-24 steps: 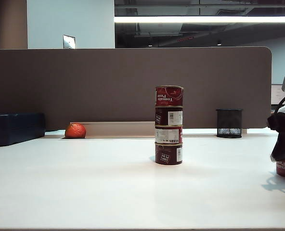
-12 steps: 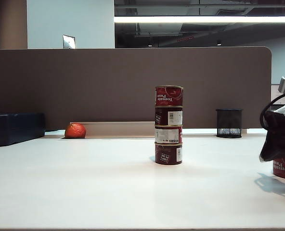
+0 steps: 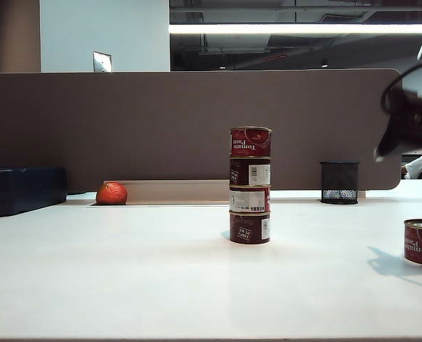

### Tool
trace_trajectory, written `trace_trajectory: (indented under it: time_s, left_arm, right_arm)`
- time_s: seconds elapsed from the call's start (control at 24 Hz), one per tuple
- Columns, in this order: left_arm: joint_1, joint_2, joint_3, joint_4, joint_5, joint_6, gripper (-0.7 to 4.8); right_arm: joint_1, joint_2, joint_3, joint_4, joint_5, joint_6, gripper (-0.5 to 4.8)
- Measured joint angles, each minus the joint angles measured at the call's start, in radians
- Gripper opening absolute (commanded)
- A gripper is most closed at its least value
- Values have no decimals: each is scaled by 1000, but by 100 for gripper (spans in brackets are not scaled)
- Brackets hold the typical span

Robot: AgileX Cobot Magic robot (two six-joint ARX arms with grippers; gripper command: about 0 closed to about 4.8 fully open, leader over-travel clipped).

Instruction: Take a can of tomato sauce from the stacked ones and place it on the table.

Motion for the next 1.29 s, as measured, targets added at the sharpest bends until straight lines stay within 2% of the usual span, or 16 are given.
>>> trace_trajectory:
  time_s: [0.04,0.08,0.13,0.25,0.29,0.5,0.88,1.0,1.08,1.29]
  left_arm:
    - [0,0,0,0,0,0,-6]
    - [0,0,0,0,0,0,-6]
    - [0,0,0,0,0,0,-6]
    - [0,0,0,0,0,0,-6]
    - [0,0,0,0,0,0,-6]
    - [0,0,0,0,0,0,-6]
    - [0,0,0,0,0,0,-6]
    - [0,0,0,0,0,0,-6]
    - [0,0,0,0,0,0,-6]
    - [0,0,0,7,0,1,-6]
  right_arm:
    - [0,-33,0,-11,6,-6,242]
    - [-7,-74,0,-23,9,-27,198]
    - [-10,-99,0,-36,11,-42,129]
    - [-38,-219,0,-117,12,-94,4]
    - [-45,-250,0,-134,12,-100,-8]
    - [-70,-439,0,-252,10,-121,-8]
    - [-73,-631,-5,-484,5,-187,-8]
    - [-73,-696,-27,-499,12,-188,-8]
    - [-73,-760,-71,-503,40,-187,-8]
    - [-73,-957,-204,-525,35,-188,-7]
